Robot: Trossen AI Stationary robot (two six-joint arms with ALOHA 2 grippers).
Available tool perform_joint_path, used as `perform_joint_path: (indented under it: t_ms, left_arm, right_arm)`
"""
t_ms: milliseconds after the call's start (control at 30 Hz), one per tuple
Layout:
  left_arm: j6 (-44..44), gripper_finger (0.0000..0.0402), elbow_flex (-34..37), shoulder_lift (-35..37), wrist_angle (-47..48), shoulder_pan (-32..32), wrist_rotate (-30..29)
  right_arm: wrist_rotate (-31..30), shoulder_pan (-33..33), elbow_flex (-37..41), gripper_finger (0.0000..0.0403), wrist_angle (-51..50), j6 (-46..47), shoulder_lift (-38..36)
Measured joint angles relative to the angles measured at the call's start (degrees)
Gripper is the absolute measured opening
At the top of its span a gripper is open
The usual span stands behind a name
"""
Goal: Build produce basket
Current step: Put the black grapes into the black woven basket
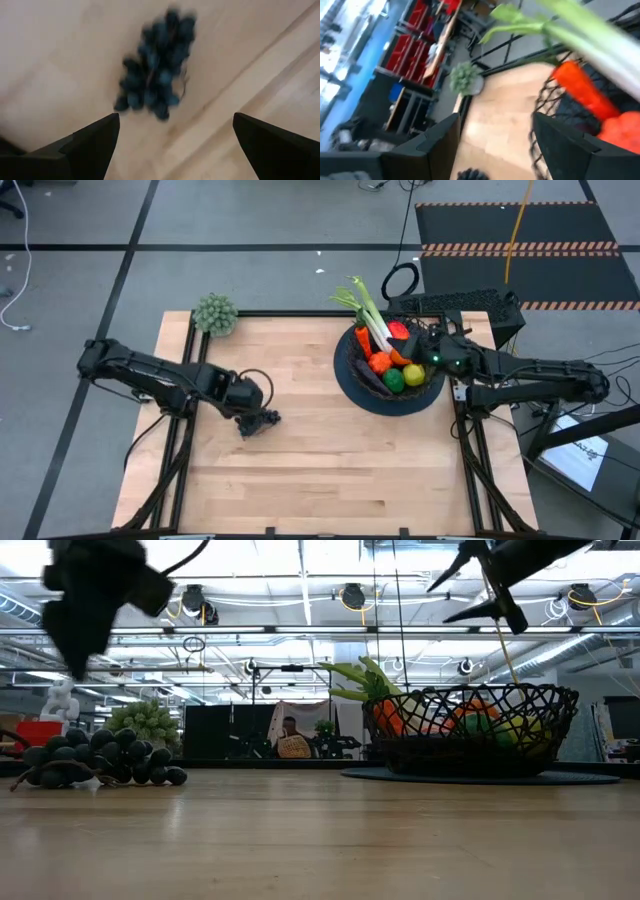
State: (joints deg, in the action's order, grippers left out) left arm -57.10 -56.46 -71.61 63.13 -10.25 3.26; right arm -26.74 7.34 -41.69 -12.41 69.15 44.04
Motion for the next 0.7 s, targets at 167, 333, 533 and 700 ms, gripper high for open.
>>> perform_joint_path:
  t_ms: [167, 333, 533, 700]
  left_arm:
    - [-11.03, 0.0388, 2.82, 0.0, 0.12, -4.93, 3.4]
    - [-21.84, 0.0388, 2.97, 0.0, -0.42, -10.84, 1.67]
    - [-29.69, 0.0388, 4.18, -0.98, -0.63, -14.46, -2.3]
    - [-32.04, 0.0373, 8.72, -3.05, -9.23, -15.93, -2.84]
  right_arm:
    - [-0.21, -4.1, 0.0, 0.0247, 1.22, 0.49, 1.89]
    - [-0.25, -5.88, 0.0, 0.0247, 1.27, 0.63, 3.85]
    - [-0.09, -6.72, 0.0, 0.0247, 1.39, -0.57, 4.18]
    - [-0.13, -6.56, 0.01, 0.0247, 1.2, -5.55, 3.73]
